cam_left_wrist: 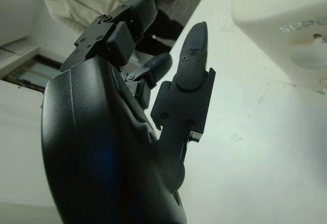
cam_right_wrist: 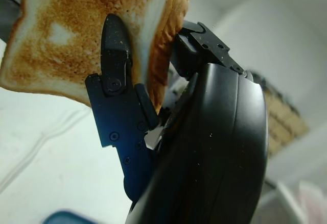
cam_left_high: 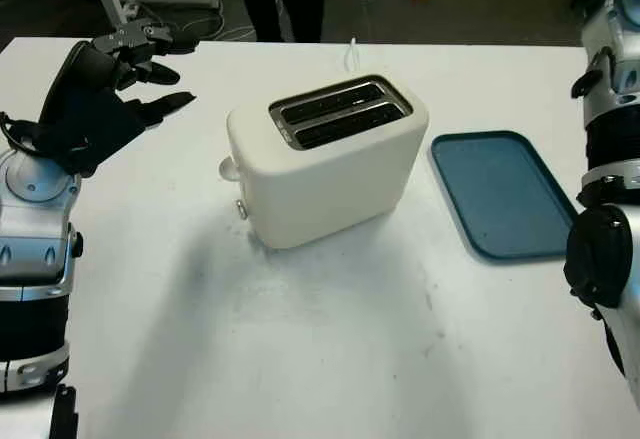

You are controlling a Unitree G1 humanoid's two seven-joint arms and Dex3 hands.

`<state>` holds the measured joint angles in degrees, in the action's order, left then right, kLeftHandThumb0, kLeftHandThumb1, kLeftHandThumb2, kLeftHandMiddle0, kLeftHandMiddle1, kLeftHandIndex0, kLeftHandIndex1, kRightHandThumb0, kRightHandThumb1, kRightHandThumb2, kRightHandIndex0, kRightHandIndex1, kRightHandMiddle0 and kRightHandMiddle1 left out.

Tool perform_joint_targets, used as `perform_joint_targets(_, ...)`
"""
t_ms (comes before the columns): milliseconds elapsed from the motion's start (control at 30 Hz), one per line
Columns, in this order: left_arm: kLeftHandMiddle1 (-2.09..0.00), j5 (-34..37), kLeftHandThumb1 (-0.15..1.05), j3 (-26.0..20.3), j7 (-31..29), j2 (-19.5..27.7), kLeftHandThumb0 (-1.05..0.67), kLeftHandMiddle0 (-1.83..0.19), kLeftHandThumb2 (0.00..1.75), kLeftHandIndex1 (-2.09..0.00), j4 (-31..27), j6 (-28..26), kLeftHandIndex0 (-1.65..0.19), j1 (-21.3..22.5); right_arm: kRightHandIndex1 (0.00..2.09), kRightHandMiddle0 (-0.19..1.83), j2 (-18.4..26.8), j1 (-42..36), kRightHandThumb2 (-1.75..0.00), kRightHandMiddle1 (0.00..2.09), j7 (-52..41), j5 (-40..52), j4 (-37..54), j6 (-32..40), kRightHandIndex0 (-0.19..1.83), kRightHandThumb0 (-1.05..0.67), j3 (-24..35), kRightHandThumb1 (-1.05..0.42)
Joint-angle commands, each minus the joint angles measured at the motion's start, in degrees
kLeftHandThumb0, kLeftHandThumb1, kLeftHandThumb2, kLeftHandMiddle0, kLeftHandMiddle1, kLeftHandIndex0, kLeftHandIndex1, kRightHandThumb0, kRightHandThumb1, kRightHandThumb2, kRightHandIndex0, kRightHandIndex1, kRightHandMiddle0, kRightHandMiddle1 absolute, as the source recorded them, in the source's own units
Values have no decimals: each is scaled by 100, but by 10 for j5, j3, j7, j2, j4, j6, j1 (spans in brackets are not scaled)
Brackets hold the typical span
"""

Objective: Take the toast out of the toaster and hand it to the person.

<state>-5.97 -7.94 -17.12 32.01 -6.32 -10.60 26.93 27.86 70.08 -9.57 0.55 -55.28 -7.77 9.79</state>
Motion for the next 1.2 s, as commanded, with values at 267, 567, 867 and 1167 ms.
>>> perform_joint_targets(267,-88,0,92,0,2,1,-28,-37,10,-46,-3,1,-49,0,175,47,-23,8,-47,175,150,-80,-158,-29,81,-23,-48,-92)
perform_joint_targets(567,-88,4,92,-3,4,-3,-27,-37,9,-45,-5,-1,-49,-3,175,37,-56,-21,-44,172,179,-77,-191,-24,72,-18,-39,-92)
perform_joint_targets(867,-89,9,92,-5,6,-3,-24,-36,9,-46,-1,8,-49,-6,175,33,-68,-40,-44,174,193,-91,-203,7,69,-15,-43,-92)
perform_joint_targets(1167,-91,12,91,-5,6,-5,-19,-35,10,-46,-3,6,-49,-7,175,40,-75,-54,-43,175,191,-72,-209,11,76,-22,-18,-92)
